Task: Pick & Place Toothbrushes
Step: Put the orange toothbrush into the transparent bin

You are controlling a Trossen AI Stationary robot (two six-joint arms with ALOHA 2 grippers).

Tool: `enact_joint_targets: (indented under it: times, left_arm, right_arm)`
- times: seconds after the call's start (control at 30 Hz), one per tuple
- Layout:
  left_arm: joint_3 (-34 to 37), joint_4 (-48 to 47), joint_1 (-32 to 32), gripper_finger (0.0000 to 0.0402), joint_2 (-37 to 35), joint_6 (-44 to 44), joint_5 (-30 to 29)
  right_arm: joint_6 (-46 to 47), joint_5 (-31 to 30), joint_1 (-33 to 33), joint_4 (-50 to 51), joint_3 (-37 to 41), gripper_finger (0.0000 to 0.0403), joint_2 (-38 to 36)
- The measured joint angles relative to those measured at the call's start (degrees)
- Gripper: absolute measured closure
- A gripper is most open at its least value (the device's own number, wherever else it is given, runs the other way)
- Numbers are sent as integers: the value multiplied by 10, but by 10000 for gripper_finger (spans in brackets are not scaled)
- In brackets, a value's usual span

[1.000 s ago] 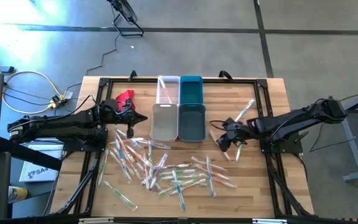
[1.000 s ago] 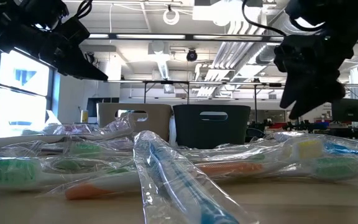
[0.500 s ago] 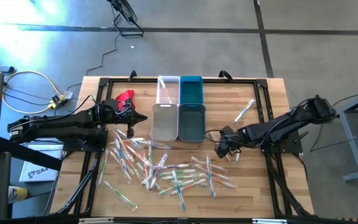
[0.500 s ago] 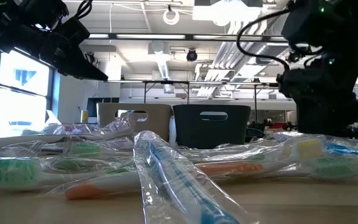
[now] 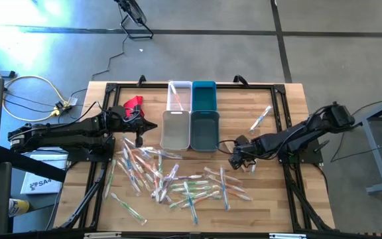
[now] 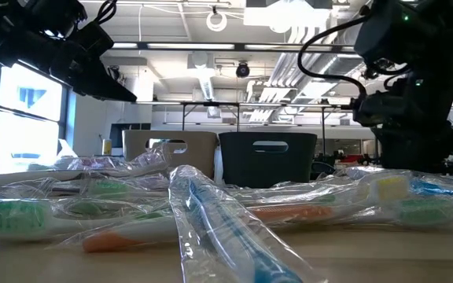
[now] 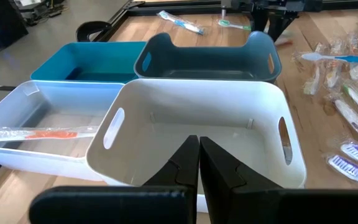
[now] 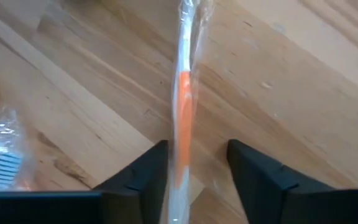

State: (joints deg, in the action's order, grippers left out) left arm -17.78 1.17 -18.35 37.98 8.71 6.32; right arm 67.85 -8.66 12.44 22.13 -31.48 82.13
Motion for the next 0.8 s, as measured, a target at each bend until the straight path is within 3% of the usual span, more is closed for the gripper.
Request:
enact_joint_targets:
  times: [0.33, 0.8]
  left_arm:
    - [0, 0, 0, 394, 0, 0, 0]
    - [0, 0, 0, 394, 0, 0, 0]
  right_arm:
    - [-17, -10, 0, 0, 2, 382, -4]
    - [-54, -48, 3, 1, 3, 391, -122]
